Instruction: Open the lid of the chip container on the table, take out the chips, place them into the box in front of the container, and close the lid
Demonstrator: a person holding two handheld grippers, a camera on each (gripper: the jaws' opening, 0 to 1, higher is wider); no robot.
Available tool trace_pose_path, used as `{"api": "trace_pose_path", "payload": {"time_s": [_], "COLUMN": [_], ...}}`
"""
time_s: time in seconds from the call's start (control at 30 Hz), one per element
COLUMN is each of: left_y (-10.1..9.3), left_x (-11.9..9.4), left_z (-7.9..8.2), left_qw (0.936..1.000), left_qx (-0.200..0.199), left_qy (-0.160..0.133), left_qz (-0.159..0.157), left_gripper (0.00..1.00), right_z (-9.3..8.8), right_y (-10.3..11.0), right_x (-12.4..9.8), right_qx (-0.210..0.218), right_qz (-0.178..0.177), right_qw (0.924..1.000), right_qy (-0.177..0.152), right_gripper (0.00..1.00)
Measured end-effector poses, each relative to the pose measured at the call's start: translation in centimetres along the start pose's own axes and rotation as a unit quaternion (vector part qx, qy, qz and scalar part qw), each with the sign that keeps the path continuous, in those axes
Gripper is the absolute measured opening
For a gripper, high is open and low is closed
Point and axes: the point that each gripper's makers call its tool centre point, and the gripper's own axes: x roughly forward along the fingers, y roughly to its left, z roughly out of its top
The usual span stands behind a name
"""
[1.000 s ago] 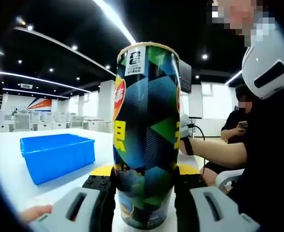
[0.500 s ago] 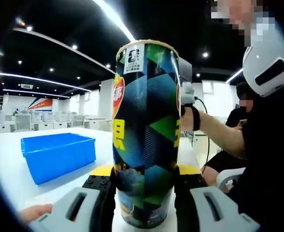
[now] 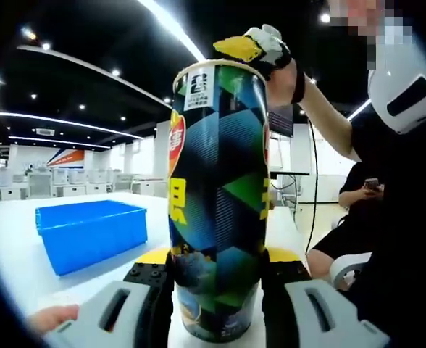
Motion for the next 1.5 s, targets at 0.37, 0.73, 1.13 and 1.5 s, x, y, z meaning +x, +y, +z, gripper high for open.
{"api": "trace_pose_path", "payload": {"time_s": [0.37, 0.73, 1.13, 1.5], "left_y": [0.0, 0.1, 1.6, 2.6], "left_x": [0.0, -0.1, -2.4, -4.3], "left_z": [0.0, 0.2, -0.6, -3.5], "left_qw": [1.0, 0.9969, 0.957, 0.8875], "left_qx": [0.002, 0.017, 0.093, 0.176], "left_qy": [-0.001, 0.073, 0.267, 0.415], "left_qz": [0.007, -0.025, -0.064, -0.094], "left_gripper": [0.47, 0.47, 0.46, 0.46], "right_z": [-4.9, -4.7, -9.0, -16.7], "right_y": [1.6, -1.0, -2.8, -2.5], "right_x": [2.1, 1.3, 2.1, 6.8], "right_qx": [0.072, 0.134, 0.332, 0.415], "right_qz": [0.034, 0.029, 0.103, 0.148], "right_qw": [0.9891, 0.9861, 0.9376, 0.8966], "right_qy": [0.123, 0.094, -0.002, -0.047], "right_gripper": [0.05, 0.0, 0.0, 0.0]}}
